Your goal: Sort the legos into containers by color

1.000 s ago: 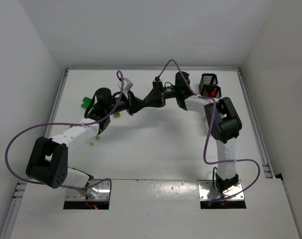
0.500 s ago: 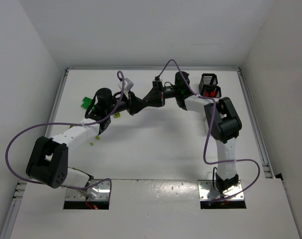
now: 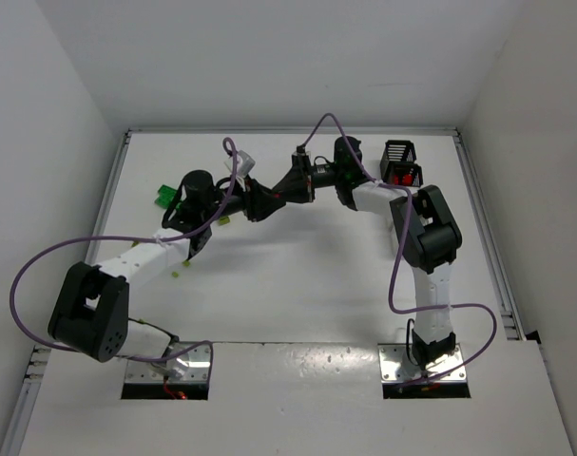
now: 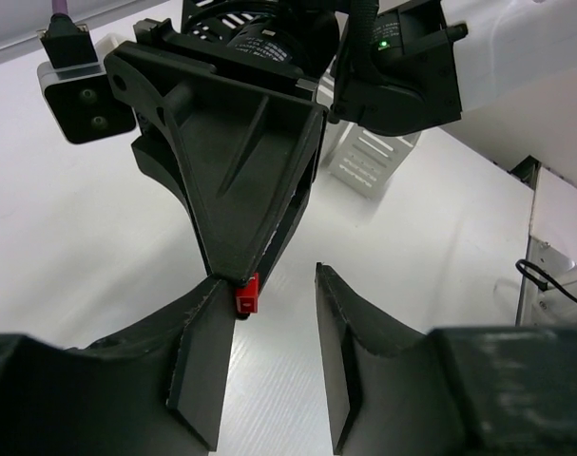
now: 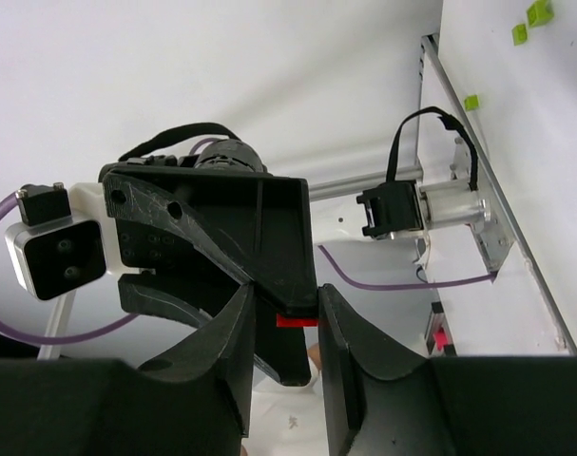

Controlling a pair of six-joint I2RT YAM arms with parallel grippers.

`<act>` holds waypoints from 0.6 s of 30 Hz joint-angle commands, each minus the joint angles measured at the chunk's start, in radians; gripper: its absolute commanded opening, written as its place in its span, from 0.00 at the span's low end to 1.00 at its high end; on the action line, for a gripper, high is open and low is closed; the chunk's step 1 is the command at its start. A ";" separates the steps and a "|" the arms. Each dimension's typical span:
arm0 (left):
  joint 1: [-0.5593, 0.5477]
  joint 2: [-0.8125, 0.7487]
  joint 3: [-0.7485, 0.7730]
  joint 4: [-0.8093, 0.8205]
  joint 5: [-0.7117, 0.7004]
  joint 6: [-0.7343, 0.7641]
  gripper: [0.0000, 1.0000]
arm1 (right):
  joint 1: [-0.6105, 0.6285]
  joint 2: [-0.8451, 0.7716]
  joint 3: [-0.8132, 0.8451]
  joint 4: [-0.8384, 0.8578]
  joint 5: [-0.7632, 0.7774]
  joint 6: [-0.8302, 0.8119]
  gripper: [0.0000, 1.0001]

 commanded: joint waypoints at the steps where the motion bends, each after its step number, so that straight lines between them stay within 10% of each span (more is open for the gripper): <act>1: -0.043 -0.003 -0.019 0.012 0.030 0.008 0.44 | 0.058 -0.042 0.049 0.041 0.007 0.021 0.22; 18: 0.032 -0.022 -0.028 -0.063 -0.157 0.009 0.55 | 0.049 -0.060 0.040 0.022 -0.002 0.001 0.02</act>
